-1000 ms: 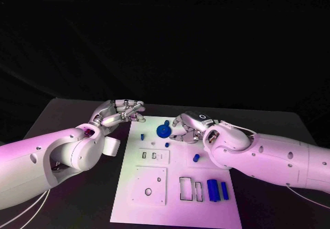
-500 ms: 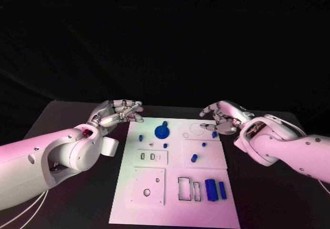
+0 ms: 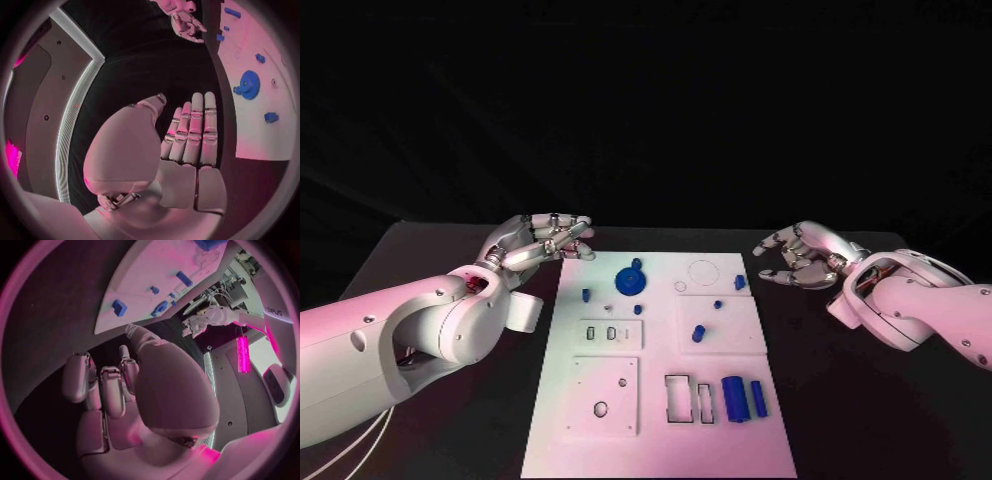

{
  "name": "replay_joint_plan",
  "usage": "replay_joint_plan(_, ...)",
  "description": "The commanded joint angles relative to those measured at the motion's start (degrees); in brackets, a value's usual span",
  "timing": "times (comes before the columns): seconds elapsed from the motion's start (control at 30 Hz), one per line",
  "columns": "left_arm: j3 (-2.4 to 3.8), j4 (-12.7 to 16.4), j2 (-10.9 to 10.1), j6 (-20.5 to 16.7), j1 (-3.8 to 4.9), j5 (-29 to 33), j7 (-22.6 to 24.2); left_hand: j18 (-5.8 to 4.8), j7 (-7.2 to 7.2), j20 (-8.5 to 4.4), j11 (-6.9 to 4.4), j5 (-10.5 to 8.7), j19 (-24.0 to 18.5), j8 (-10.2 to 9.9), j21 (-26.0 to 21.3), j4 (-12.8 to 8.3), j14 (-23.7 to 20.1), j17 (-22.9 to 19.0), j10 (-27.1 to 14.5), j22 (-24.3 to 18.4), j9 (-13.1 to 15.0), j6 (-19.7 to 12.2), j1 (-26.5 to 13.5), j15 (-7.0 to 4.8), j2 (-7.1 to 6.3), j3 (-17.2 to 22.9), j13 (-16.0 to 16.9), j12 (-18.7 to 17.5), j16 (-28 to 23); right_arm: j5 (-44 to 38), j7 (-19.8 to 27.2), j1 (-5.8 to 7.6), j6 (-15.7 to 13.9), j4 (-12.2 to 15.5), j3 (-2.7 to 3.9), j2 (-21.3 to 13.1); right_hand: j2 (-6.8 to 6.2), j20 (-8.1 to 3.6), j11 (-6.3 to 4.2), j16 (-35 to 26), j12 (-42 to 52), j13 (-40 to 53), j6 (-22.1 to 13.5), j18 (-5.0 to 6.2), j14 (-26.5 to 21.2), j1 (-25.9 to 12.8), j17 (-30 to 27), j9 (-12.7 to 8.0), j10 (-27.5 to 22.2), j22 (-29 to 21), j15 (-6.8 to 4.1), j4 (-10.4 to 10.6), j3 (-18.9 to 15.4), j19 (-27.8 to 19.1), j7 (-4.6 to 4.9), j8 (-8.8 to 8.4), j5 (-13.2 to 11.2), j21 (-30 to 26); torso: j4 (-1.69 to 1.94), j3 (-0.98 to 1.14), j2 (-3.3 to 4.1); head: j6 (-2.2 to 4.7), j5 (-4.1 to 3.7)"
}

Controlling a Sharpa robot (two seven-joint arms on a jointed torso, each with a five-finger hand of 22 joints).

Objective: Assemble the parts on the task board

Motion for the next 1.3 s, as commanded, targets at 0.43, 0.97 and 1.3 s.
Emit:
replay_joint_plan(0.43, 0.02, -0.14, 0.1, 1.72, -0.02, -0.01, 0.6, 0.52, 1.83, -0.03, -0.08, -0.11, -0.34, -0.34, 0.38, -0.34, -0.41, 0.17, -0.36, 0.06, 0.09, -0.28, -0.13, -0.02, 0.31, -0.13, 0.1, -0.2, 0.42, -0.18, -1.59, -2.61, 2.34, -4.25, -0.06, 3.51, -0.68, 0.07, 0.53, 0.11, 0.3, 2.04, -0.5, 0.18, 4.59, -2.69, 9.06, -0.27, 0.32, 0.4, -0.07, 0.97, 0.44, 0.51, 0.56, -0.44, -0.12, 0.29, -0.01, -0.03, 0.15, -0.87, -0.05)
replay_joint_plan(0.97, 0.01, -0.16, -0.07, 1.84, -0.02, 0.0, 0.53, 0.53, 1.83, -0.03, -0.08, -0.11, -0.35, -0.35, 0.39, -0.37, -0.44, 0.19, -0.37, 0.07, 0.1, -0.29, -0.1, -0.02, 0.33, -0.12, 0.11, -0.2, 0.46, -0.01, -2.15, -3.09, 2.24, -4.81, -0.05, 5.64, -0.21, 0.12, 0.52, 0.24, 0.69, 2.38, -0.37, 0.08, 4.68, -3.42, 9.38, -0.23, 0.64, 0.83, -0.05, 1.43, 0.56, 0.87, 0.55, -0.34, -0.07, 0.7, 0.09, -0.12, 0.06, -1.06, 0.08)
replay_joint_plan(1.3, 0.01, -0.21, -0.09, 1.85, -0.02, 0.0, 0.47, 0.53, 1.83, -0.03, -0.08, -0.11, -0.35, -0.35, 0.39, -0.37, -0.44, 0.19, -0.37, 0.07, 0.1, -0.29, -0.1, -0.02, 0.33, -0.12, 0.11, -0.2, 0.46, 0.11, -2.22, -3.27, 2.21, -5.27, -0.05, 6.37, 0.62, 0.08, 0.38, 0.23, 1.2, 2.81, 0.4, -0.04, 4.68, -3.77, 9.37, -0.09, 1.1, 1.35, -0.15, 1.68, 1.27, 1.33, 0.4, 0.09, 0.0, 1.2, 0.08, -0.12, 0.08, -0.81, -0.13)
